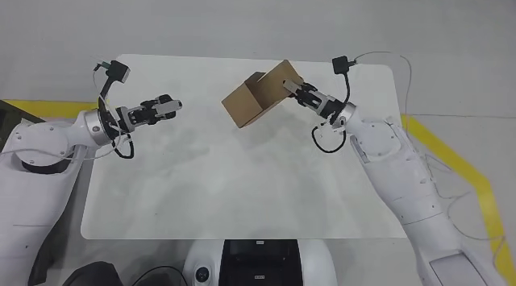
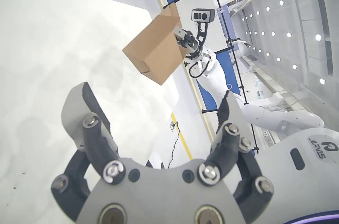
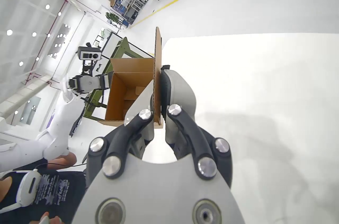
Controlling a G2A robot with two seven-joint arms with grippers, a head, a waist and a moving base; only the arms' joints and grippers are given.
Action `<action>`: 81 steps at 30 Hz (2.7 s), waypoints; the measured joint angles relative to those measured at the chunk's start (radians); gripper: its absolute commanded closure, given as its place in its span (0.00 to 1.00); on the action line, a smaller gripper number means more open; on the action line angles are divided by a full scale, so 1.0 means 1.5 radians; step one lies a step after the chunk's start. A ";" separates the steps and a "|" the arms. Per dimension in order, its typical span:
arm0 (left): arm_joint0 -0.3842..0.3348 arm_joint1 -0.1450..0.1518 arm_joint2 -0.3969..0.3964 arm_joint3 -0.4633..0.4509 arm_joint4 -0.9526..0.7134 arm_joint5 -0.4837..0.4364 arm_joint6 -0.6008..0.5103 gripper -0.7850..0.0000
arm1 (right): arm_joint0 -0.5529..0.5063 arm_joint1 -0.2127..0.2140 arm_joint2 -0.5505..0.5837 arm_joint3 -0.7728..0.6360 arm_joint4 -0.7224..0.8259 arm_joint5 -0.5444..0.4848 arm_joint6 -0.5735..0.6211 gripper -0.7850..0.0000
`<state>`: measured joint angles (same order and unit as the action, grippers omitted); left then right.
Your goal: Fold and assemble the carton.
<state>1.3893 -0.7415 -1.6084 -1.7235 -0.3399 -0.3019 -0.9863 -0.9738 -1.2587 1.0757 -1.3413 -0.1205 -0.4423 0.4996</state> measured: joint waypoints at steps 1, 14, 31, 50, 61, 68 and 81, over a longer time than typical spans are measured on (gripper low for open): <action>-0.005 -0.001 0.007 0.004 -0.002 0.000 -0.005 0.00 | 0.005 0.000 -0.001 0.006 0.000 -0.002 -0.001 1.00; -0.095 -0.012 0.117 0.038 0.049 -0.017 -0.071 0.00 | -0.018 -0.005 0.005 0.008 0.028 0.054 -0.071 1.00; -0.128 -0.035 0.191 0.068 0.079 -0.106 0.022 0.00 | -0.171 -0.014 0.029 -0.140 0.128 0.257 -0.214 1.00; -0.088 -0.037 0.148 -0.067 0.490 -0.231 0.248 0.00 | -0.154 -0.025 0.050 -0.129 0.246 0.343 -0.209 1.00; -0.088 -0.037 0.148 -0.068 0.489 -0.231 0.247 0.00 | -0.154 -0.025 0.050 -0.129 0.246 0.343 -0.209 1.00; -0.085 -0.041 0.149 -0.073 0.599 -0.345 0.361 0.00 | -0.154 -0.025 0.050 -0.129 0.246 0.343 -0.209 1.00; -0.181 -0.065 0.250 0.091 0.893 -0.474 0.666 0.00 | -0.154 -0.025 0.050 -0.129 0.246 0.343 -0.209 1.00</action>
<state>1.1179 -0.8395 -1.2336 -1.5877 1.0002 -1.0122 0.0128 -1.2044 -1.2967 1.1514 -1.5351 0.2484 0.0726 0.1858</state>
